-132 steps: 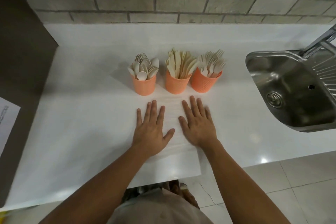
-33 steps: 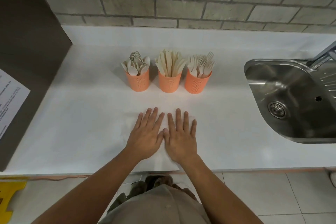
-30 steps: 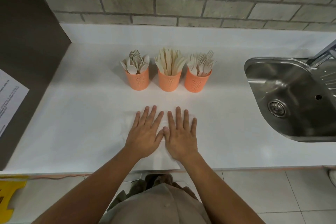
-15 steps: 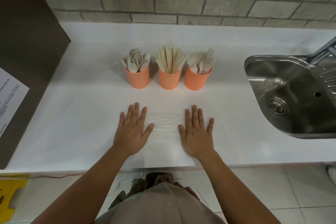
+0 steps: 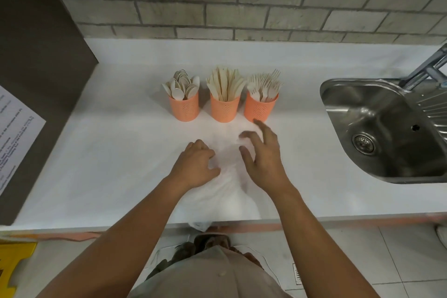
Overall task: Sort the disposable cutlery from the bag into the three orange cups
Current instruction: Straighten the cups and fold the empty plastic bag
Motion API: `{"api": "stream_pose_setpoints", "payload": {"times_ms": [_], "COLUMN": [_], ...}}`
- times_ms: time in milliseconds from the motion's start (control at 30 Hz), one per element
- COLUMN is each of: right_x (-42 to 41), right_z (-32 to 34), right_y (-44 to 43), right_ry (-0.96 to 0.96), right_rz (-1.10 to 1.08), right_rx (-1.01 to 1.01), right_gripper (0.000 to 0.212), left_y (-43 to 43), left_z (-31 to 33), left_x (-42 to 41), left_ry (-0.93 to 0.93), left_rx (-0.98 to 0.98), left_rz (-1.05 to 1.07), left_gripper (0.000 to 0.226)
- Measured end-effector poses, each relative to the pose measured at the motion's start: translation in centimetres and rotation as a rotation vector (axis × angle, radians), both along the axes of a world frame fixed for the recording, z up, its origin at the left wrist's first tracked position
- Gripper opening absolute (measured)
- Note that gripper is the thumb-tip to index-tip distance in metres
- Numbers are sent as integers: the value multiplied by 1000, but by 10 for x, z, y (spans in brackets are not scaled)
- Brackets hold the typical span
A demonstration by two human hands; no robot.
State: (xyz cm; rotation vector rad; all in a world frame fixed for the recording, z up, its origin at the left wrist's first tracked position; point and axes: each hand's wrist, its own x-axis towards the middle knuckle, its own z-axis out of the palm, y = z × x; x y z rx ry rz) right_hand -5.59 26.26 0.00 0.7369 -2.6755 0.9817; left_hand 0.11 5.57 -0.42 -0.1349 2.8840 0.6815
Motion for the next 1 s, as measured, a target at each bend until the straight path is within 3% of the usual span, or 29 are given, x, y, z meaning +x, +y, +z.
{"api": "stream_pose_setpoints", "payload": {"times_ms": [100, 200, 267, 333, 433, 533, 633, 700, 867, 1000], "right_x": [8, 20, 28, 36, 45, 45, 40, 38, 33, 30], "right_z": [10, 8, 3, 1, 0, 4, 22, 35, 33, 40], "right_y": [1, 1, 0, -2, -11, -16, -13, -15, -25, -27], "right_ry": [-100, -596, -973, -1185, -1177, -1152, -1265, -1339, -1397, -1319], "right_rz": [-200, -317, -224, -64, -78, -94, 39, 110, -7, 63], "right_rx": [-212, -482, -650, -788, -752, -782, -924, -902, -849, -994], "right_gripper": [63, 82, 75, 47, 24, 27, 29, 31, 27, 34], "left_y": [4, 10, 15, 19, 21, 18, 14, 11, 6, 4], "left_z": [5, 11, 12, 8, 4, 9, 21, 29, 45, 58], "left_x": [6, 16, 24, 29, 33, 35, 31, 28, 28, 28], "left_ry": [16, -33, -60, -65, -79, -49, 16, 26, -121, -41], "left_rx": [433, 994, 1181, 1127, 1035, 1006, 1004, 1031, 1060, 1132], "left_rz": [234, 427, 478, 490, 547, 537, 495, 483, 520, 453], "left_gripper": [32, 25, 26, 27, 21, 20, 27, 29, 28, 32]}}
